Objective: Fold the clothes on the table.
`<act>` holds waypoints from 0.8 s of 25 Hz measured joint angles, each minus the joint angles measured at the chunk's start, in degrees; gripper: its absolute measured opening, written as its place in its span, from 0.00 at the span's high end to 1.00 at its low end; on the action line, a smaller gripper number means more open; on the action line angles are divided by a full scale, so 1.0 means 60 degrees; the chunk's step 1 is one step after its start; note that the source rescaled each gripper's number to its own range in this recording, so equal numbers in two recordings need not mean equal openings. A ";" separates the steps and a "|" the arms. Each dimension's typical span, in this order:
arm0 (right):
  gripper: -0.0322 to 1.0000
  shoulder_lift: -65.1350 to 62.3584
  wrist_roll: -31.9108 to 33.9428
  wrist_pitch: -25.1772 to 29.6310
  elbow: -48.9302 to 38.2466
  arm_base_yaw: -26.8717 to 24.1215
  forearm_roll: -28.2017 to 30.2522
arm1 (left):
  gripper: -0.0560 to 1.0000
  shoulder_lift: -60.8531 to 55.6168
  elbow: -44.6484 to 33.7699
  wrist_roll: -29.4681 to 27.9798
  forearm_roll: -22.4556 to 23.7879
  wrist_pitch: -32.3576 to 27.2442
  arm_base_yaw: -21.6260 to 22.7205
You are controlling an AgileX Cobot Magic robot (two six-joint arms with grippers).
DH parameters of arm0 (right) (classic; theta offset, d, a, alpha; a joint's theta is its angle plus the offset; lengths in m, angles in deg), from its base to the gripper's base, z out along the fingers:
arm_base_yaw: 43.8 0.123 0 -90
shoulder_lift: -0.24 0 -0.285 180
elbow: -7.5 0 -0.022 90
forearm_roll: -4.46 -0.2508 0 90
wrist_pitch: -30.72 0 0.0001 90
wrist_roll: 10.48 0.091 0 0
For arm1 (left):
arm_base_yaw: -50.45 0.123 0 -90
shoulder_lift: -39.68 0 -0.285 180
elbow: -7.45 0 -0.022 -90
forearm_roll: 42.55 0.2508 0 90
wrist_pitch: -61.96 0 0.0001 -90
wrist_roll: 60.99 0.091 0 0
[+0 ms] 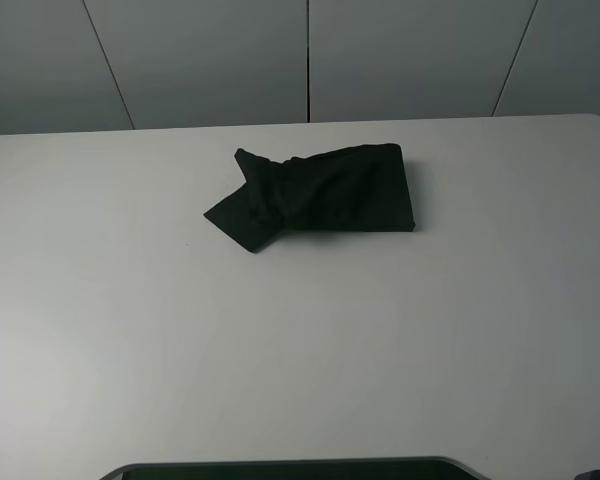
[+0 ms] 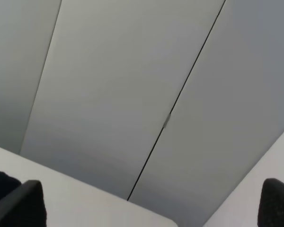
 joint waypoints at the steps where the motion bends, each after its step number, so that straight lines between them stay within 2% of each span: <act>1: 0.03 -0.0196 -0.0020 0.0027 -0.0337 0.0000 0.0000 | 0.08 0.0000 -0.0040 0.0019 -0.0093 0.0000 0.0000; 5: 0.03 -0.0780 -0.0035 0.0047 -0.1931 -0.0091 -0.0099 | 0.08 0.0000 -0.0168 0.0019 -0.0303 0.0000 0.0000; 11: 0.04 -0.0862 -0.0035 0.0084 -0.3463 -0.0809 -0.1047 | 0.08 0.0000 -0.0209 0.0003 -0.0679 0.0017 0.0219; 15: 0.07 -0.0862 -0.0059 0.0084 -0.3691 -0.1883 -0.2036 | 0.12 0.0000 -0.0209 0.0424 -0.0928 0.0000 0.1065; 20: 0.08 -0.0862 -0.0369 0.0084 -0.3742 -0.3597 -0.3838 | 0.15 0.0000 -0.0209 0.1058 -0.1984 0.0000 0.2432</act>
